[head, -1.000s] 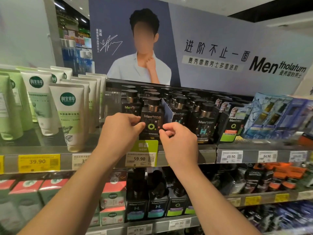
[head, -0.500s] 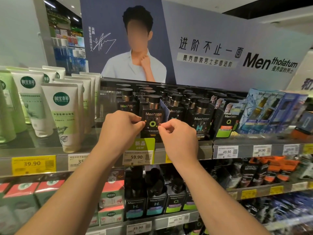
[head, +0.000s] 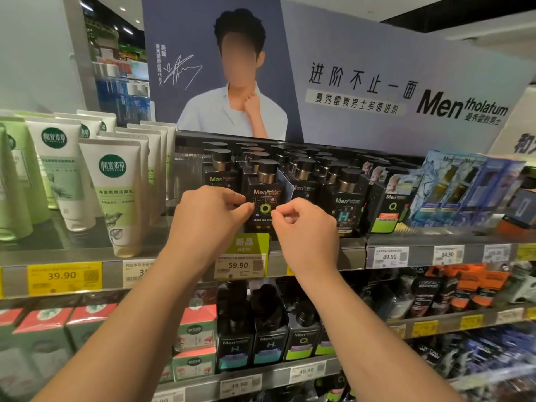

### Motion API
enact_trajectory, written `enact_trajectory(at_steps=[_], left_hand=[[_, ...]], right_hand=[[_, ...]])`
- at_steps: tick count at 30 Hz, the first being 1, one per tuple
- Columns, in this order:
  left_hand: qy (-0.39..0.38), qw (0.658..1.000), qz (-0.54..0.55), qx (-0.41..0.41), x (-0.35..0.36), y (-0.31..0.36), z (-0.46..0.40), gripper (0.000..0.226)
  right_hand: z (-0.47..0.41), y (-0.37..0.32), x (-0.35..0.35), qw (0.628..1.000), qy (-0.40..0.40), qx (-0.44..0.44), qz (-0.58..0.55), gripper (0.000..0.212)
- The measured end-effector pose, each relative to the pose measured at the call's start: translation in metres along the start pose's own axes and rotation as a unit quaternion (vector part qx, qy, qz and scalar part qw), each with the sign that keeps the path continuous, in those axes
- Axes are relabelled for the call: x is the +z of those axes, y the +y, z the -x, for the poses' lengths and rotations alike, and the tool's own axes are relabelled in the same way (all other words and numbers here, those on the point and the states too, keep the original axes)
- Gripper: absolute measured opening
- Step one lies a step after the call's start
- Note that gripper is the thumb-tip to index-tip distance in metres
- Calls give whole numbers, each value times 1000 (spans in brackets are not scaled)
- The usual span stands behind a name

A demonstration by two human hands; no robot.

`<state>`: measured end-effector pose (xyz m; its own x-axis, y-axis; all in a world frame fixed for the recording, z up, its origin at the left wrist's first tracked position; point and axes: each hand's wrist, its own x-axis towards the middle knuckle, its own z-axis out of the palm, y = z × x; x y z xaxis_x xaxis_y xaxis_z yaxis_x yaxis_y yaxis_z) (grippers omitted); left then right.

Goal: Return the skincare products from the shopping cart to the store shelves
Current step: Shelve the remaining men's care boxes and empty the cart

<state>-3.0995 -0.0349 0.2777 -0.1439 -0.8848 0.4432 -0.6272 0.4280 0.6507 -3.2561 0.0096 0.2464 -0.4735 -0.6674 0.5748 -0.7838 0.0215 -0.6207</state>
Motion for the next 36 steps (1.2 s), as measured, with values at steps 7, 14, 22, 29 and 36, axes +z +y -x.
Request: enact_trajectory(at_steps=[7,14,22,29,36], left_hand=[[-7,998,60,14,-22,4,21,54],[-35,989,136,35,-24,-1,52,59],[-14,975,207,78,-17,-7,65,63],[-67,929,340,130,3,16,76,56],[-226,850,448,157,62,49,106,50]], right_hand=[[14,-3,-12,993,19,-30,-114,10],[45,6,-25,974,14,-21,-226,19],[77,34,-39,968,19,44,-248,15],[96,56,-65,959,37,111,-257,15],[139,93,-119,942,135,181,-247,28]])
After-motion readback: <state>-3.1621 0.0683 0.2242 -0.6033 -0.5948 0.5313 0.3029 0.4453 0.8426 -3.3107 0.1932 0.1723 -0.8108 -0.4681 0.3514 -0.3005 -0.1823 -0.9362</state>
